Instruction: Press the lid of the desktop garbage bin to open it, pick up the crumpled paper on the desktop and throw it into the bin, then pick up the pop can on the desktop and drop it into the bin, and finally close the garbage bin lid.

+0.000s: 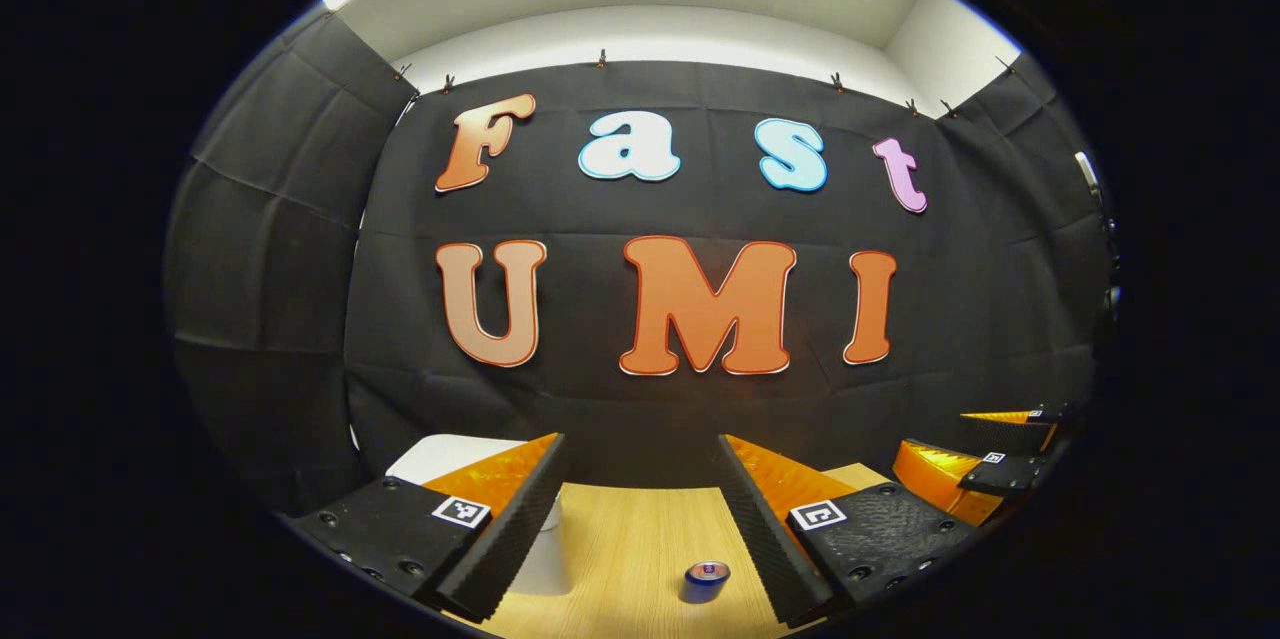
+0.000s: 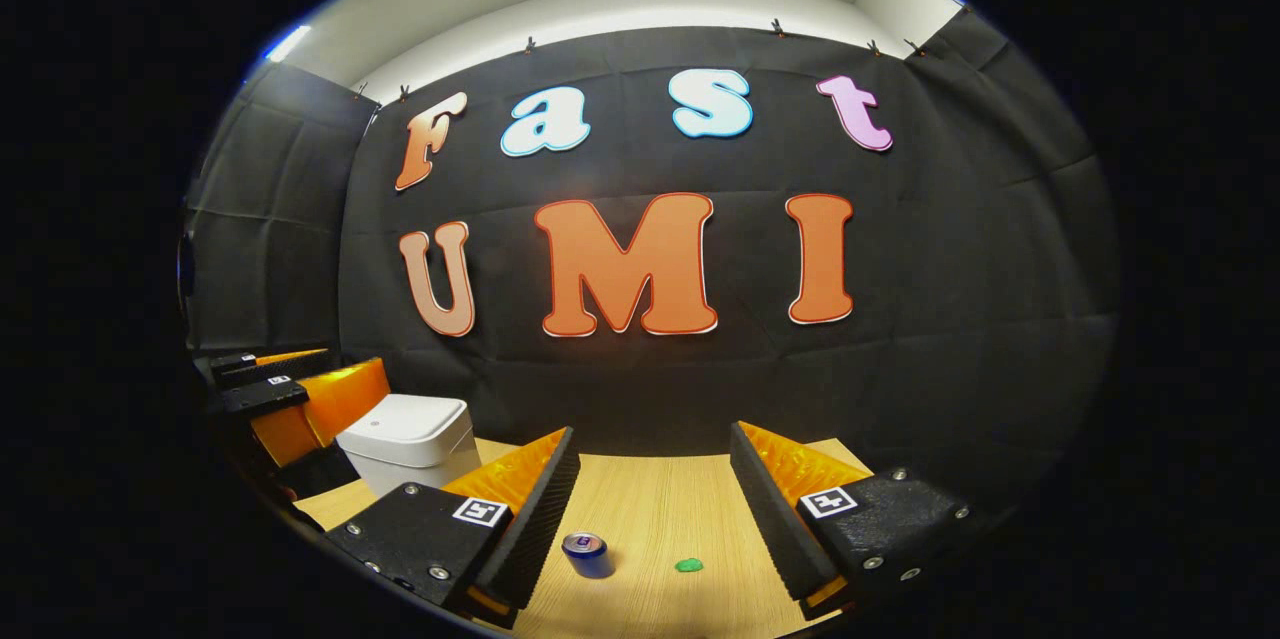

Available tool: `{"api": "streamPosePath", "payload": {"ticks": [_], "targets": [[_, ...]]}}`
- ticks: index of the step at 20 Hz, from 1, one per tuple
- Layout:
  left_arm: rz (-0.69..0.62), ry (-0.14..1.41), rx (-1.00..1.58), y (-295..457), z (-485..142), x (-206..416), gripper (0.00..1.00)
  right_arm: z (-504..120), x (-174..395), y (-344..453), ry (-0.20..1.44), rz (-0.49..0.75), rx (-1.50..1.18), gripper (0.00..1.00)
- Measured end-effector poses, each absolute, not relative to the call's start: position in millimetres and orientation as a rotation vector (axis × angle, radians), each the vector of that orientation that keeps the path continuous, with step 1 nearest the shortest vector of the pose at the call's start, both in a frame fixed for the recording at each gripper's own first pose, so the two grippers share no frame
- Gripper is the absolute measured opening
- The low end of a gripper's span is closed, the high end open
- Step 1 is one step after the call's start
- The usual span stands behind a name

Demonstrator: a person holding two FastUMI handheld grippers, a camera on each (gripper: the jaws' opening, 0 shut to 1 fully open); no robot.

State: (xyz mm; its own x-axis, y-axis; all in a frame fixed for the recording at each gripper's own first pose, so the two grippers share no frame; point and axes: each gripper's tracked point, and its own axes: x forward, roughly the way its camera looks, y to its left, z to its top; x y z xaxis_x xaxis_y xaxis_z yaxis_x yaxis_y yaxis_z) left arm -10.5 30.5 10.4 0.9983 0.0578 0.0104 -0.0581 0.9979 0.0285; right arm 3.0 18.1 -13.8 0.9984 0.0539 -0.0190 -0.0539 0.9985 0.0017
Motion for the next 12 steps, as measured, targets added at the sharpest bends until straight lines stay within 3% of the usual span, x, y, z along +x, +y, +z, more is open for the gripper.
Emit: {"api": "streamPosePath", "payload": {"ticks": [7,8,10,12], "targets": [[0.164,-0.008,0.079,86.1,20.7,5.5,0.78,-17.7,4.8,27.3,0.033,0.063,0.008,0.90],[0.188,-0.003,0.078,97.7,22.1,9.1,0.72,-18.3,4.5,29.3,0.036,0.066,0.007,0.91],[0.224,-0.004,0.055,120.0,26.3,17.3,0.46,-19.1,7.0,32.1,0.035,0.070,0.003,0.91],[0.262,0.014,0.037,148.5,24.0,28.3,0.44,-20.8,8.7,34.4,0.037,0.071,0.003,0.90]]}}
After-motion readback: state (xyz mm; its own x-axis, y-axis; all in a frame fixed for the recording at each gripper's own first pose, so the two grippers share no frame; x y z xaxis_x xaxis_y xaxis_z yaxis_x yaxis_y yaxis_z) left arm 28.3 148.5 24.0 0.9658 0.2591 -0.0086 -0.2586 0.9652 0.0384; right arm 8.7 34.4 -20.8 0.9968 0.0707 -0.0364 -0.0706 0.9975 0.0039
